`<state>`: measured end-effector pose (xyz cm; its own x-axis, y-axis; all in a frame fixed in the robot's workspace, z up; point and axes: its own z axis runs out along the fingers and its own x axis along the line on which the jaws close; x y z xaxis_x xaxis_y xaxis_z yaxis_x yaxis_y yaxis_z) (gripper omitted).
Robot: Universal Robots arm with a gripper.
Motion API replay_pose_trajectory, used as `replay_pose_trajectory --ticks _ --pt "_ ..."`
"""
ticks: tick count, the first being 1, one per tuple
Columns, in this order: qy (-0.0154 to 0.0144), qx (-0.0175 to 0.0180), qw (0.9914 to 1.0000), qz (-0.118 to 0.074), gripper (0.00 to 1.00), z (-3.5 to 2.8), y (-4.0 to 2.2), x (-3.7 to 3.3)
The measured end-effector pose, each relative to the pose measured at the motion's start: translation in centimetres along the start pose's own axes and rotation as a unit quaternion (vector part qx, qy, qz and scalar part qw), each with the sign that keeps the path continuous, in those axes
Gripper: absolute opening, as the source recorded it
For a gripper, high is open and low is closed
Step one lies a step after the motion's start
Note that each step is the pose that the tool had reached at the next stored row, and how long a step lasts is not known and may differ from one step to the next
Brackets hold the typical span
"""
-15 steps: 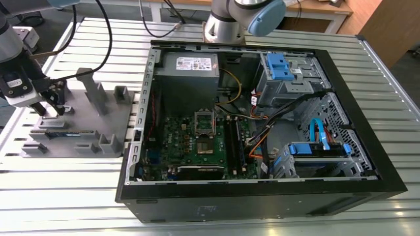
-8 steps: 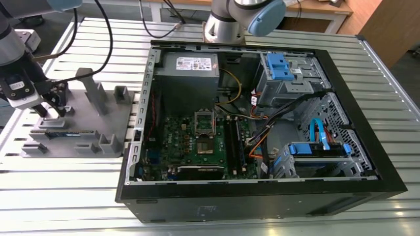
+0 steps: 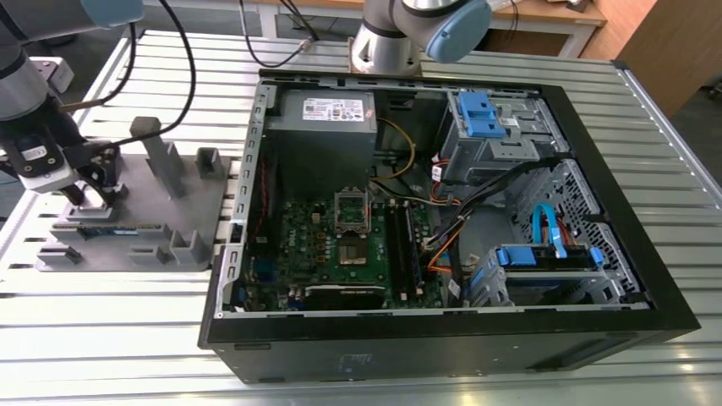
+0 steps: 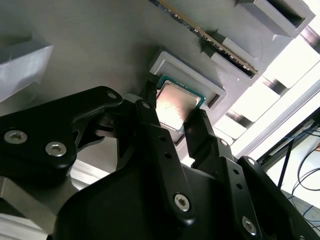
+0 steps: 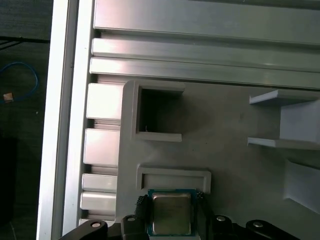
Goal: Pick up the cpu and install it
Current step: 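Pick up the cpu and move it towards the insertion slot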
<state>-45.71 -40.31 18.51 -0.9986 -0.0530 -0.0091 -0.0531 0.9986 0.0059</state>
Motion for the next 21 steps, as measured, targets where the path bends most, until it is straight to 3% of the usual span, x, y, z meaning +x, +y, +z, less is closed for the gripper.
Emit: replay_pose_trajectory --ticks 18,19,21 --pt "-0.0001 -0.0001 1.0 0.0 0.47 0.39 0.0 0.0" --pt "-0.0018 -0.001 1.0 0.0 0.48 0.55 0.02 -0.04" --pt "-0.0005 -0.0002 1.0 0.0 0.54 0.44 0.01 -0.01"
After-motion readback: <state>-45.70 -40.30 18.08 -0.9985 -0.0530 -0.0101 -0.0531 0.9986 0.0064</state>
